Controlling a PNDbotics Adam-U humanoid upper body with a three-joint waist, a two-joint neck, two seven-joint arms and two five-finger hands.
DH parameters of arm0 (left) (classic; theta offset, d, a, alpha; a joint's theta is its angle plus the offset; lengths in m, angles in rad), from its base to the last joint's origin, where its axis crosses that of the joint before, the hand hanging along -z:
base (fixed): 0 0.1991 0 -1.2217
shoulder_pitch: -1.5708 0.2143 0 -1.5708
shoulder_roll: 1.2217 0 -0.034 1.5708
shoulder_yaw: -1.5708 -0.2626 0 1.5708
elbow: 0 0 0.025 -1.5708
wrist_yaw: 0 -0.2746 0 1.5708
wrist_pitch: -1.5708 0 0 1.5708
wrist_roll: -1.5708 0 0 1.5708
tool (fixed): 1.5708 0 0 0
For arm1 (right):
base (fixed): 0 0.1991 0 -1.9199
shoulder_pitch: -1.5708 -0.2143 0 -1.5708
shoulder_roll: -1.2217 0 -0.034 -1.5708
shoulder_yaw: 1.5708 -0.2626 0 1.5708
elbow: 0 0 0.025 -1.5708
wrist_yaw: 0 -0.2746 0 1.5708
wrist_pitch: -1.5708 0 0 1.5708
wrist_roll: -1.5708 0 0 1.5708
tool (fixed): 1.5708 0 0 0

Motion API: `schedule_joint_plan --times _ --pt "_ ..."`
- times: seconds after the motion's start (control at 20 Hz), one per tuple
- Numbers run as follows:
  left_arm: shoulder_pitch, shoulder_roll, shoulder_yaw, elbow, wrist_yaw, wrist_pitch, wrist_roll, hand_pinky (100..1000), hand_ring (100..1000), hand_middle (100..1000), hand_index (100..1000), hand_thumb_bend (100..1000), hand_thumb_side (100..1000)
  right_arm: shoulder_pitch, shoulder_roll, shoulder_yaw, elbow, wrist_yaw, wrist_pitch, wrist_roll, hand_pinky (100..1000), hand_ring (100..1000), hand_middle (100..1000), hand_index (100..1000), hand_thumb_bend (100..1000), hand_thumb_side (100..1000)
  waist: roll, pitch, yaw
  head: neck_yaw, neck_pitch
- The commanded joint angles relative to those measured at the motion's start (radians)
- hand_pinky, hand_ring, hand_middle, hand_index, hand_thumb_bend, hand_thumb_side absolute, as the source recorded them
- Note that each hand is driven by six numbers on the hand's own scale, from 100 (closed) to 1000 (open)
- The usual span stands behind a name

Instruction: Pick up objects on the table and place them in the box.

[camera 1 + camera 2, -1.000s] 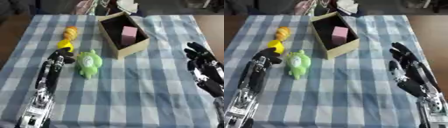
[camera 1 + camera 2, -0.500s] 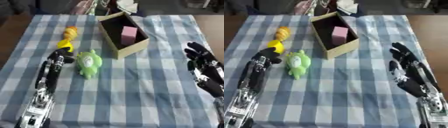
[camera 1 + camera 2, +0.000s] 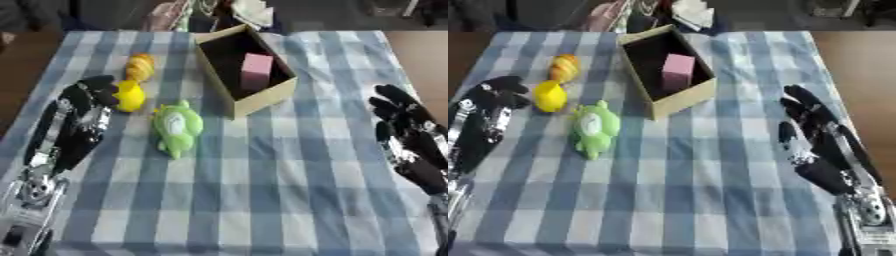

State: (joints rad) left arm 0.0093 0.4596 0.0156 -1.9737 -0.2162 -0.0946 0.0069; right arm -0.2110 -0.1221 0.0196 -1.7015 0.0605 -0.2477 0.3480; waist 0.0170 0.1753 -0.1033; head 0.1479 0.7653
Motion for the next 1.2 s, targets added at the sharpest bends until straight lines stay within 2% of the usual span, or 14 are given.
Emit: schedule_joint_plan --times 0.05,0.35,0.5,0.65,0.7,0.8,1.0,1.2 --pt "-0.004 0.142 -0.005 -0.026 -0.056 -0.024 -0.035 737 697 710 836 100 555 -0.007 -0.021 0.002 -0.018 0.006 0.002 -0.002 1000 968 972 1000 100 422 0.012 -0.027 -0.003 -0.001 0.005" --pt "-0.039 0.318 -0.038 -0.026 -0.191 -0.070 -0.156 760 742 759 850 100 350 -0.007 -0.025 0.004 -0.017 0.006 0.002 0.000 1000 967 971 1000 100 423 0.019 -0.029 -0.013 -0.003 0.005" --pt "-0.067 0.396 -0.067 -0.026 -0.263 -0.085 -0.220 765 753 770 851 100 289 -0.006 -0.027 0.007 -0.016 0.006 0.002 0.002 1000 967 971 1000 100 423 0.021 -0.030 -0.017 -0.002 0.005" --pt "-0.105 0.468 -0.110 -0.026 -0.307 -0.093 -0.289 769 759 776 851 145 275 -0.006 -0.028 0.009 -0.015 0.006 0.001 0.005 1000 967 971 1000 100 422 0.023 -0.031 -0.022 -0.001 0.005" --pt "-0.118 0.487 -0.122 -0.026 -0.316 -0.094 -0.311 772 765 781 851 211 258 -0.006 -0.029 0.010 -0.015 0.005 0.001 0.005 1000 967 971 1000 100 422 0.023 -0.032 -0.023 -0.001 0.005" --pt "-0.154 0.528 -0.150 -0.026 -0.335 -0.091 -0.364 774 769 784 851 261 245 -0.006 -0.029 0.012 -0.014 0.005 0.001 0.007 1000 967 971 1000 100 422 0.024 -0.033 -0.026 -0.001 0.005" --pt "-0.237 0.563 -0.192 -0.026 -0.372 -0.074 -0.464 777 775 787 851 347 218 -0.005 -0.031 0.016 -0.013 0.004 0.000 0.011 1000 967 971 1000 100 422 0.024 -0.034 -0.029 -0.003 0.005" --pt "-0.316 0.550 -0.245 0.004 -0.407 -0.074 -0.557 778 776 787 853 376 211 -0.005 -0.030 0.019 -0.012 0.002 0.000 0.014 1000 967 971 1000 100 420 0.023 -0.033 -0.034 -0.002 0.005"
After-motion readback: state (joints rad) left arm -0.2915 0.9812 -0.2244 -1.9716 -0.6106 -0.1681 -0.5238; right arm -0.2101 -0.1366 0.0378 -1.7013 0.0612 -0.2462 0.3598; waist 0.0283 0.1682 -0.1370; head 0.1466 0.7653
